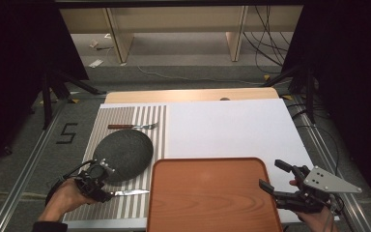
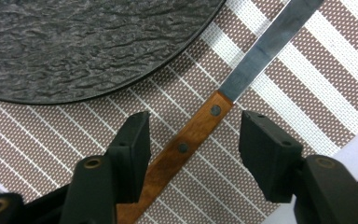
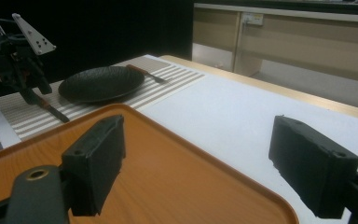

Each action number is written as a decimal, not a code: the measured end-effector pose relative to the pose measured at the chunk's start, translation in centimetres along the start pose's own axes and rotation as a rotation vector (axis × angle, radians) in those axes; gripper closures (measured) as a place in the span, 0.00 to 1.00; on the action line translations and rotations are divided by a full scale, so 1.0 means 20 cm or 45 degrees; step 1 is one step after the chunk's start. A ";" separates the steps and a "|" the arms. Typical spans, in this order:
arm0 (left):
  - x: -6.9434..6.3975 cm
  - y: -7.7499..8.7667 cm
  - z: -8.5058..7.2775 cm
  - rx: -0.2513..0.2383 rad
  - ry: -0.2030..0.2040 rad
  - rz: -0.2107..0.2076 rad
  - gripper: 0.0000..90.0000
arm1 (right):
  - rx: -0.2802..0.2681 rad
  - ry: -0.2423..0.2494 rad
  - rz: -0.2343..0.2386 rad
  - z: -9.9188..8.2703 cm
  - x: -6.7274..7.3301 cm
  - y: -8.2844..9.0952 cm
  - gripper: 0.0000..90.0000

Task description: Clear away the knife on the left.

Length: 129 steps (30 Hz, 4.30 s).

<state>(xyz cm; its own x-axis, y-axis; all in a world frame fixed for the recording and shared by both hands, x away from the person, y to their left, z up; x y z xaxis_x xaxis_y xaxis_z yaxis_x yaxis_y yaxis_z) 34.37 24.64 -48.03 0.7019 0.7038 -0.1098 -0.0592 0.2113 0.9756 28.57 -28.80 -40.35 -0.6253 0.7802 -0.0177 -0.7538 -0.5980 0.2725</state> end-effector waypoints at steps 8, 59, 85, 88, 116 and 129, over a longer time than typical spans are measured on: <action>-0.03 -0.05 0.02 0.106 -0.037 0.021 0.62 | 0.001 0.001 -0.001 0.00 0.00 0.00 0.22; -0.32 0.09 0.23 -0.371 -0.072 -0.444 0.85 | 0.021 0.027 -0.001 -0.01 0.01 -0.01 0.22; -0.56 -0.01 0.48 -0.363 -0.065 -0.555 0.85 | 0.024 0.030 0.004 -0.01 0.02 -0.01 0.22; -0.58 -0.02 0.50 -0.352 -0.078 -0.555 0.85 | 0.024 0.032 0.005 -0.01 0.02 -0.01 0.22; -0.69 -0.20 0.57 -0.112 -0.036 -0.530 0.85 | 0.025 0.035 0.007 -0.01 0.02 -0.01 0.22; -0.71 -0.24 0.57 -0.078 -0.024 -0.505 0.83 | 0.025 0.038 0.011 0.00 0.02 -0.01 0.22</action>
<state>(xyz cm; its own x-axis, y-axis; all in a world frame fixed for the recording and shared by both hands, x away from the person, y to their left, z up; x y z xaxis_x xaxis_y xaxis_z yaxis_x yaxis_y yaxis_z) 32.78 5.98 -48.98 0.6919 0.5469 -0.4713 0.1769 0.5045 0.8451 28.40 -28.40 -40.50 -0.6379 0.7689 -0.0434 -0.7442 -0.6010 0.2915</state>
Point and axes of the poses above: each handheld gripper's, and its own axes: y roughly backward along the jaws, z roughly out of its top, x roughly to its left, the point moved 3 cm from there along -y, roughly forward along the jaws, and after that the axes turned 6 degrees about -z, right-handed, at the moved point
